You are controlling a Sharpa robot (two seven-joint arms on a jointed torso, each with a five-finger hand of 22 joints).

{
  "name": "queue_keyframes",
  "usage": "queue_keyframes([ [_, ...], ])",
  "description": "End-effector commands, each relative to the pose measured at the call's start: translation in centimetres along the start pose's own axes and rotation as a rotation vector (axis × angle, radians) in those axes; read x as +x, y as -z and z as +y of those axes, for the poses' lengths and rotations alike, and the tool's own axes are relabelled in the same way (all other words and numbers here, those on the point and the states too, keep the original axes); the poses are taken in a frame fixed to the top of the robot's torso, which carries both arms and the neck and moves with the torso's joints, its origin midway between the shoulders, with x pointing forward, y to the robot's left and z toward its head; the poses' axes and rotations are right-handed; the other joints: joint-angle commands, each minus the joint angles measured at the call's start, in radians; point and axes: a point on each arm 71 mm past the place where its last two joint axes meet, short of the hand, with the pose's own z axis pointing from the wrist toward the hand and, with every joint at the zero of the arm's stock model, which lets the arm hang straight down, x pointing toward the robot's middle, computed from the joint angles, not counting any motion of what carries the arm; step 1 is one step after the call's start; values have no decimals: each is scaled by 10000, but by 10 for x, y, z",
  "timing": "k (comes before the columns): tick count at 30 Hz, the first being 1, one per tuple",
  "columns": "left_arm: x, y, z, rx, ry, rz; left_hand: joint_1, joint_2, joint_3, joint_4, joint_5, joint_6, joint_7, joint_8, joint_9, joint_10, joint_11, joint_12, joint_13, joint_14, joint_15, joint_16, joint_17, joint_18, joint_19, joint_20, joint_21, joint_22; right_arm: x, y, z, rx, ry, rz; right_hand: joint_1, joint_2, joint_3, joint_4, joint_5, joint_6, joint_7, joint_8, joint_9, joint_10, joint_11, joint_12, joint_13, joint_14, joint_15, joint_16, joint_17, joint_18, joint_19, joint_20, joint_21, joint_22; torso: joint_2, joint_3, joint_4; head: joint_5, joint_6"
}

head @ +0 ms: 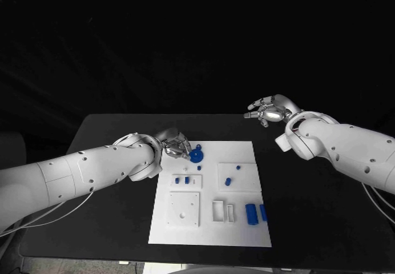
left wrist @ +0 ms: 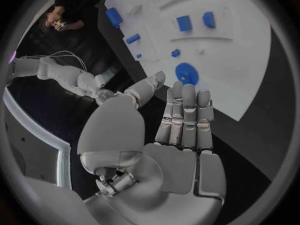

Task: Assemble the parts on the task board

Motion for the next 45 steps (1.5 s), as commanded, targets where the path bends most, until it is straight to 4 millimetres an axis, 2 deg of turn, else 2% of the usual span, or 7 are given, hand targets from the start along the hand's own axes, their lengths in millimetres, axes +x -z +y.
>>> queue_keyframes([
  [1,-1,-3,-20,2074,-1204,-705,476,-20,156,-21,42,-71,-6,75,-67,-110,152,-374,-250,10,147,-11,-9,47,-46,-361,-45,32,1,0,0,-81,-19,120,-75,5,-30,-13,70,4,51,20,-9,-58,23,63,-17,-77,11,57,-15,678,28,30,-70,13,14,-12,-1,-3,38],
  [5,4,-11,-24,2459,-2425,-683,808,-76,213,-22,3,-39,-24,103,-230,-50,265,-942,-632,61,256,44,-8,137,9,-241,-47,100,2,-1,1,-111,-28,137,-83,6,-32,-8,75,4,51,20,-10,-59,23,68,-23,-78,11,59,-17,678,29,30,-72,16,8,-10,2,-20,60],
  [15,29,-24,-31,2732,-4496,-105,882,-95,101,1,-279,169,-38,-111,-559,263,245,-1728,-1096,691,207,628,196,424,676,-288,380,346,4,-1,3,-149,-43,181,-87,8,-32,-6,84,4,51,20,-10,-60,23,74,-31,-78,11,61,-20,677,31,30,-74,19,20,-32,-15,-52,82],
  [19,35,-27,-31,2573,-4923,223,804,-192,29,32,-363,163,-20,-176,-632,210,280,-1984,-1220,817,233,820,261,507,837,-276,522,429,5,-1,3,-163,-51,205,-88,10,-32,-5,88,4,51,20,-11,-61,23,76,-34,-78,11,62,-21,678,32,30,-75,20,24,-21,-23,-62,76],
  [23,39,-29,-31,2469,-5100,506,486,-492,-141,192,-678,14,52,-312,-734,21,365,-2307,-1367,927,312,990,311,605,994,-212,648,493,5,-1,3,-164,-52,206,-90,10,-33,-4,91,3,51,20,-11,-61,23,79,-37,-77,11,64,-22,678,33,30,-76,21,27,-19,-19,-82,60],
  [26,44,-30,-31,2367,-5244,843,327,-581,-316,242,-499,2,68,-356,-799,1,390,-2529,-1465,942,340,1090,328,711,1042,-168,712,542,6,-1,4,-174,-55,214,-92,11,-34,-4,94,3,51,20,-11,-61,23,81,-39,-77,11,65,-23,678,33,29,-77,22,16,-18,-8,-101,49],
  [45,56,-33,-22,2092,-5850,1208,349,-366,-481,241,-405,183,11,-332,-904,412,339,-2777,-1560,1073,289,1452,393,873,1228,-183,920,668,6,-1,5,-240,-58,161,-100,15,-38,-2,111,4,50,21,-12,-63,22,95,-54,-75,10,72,-28,677,39,28,-80,29,17,-13,0,-142,15],
])
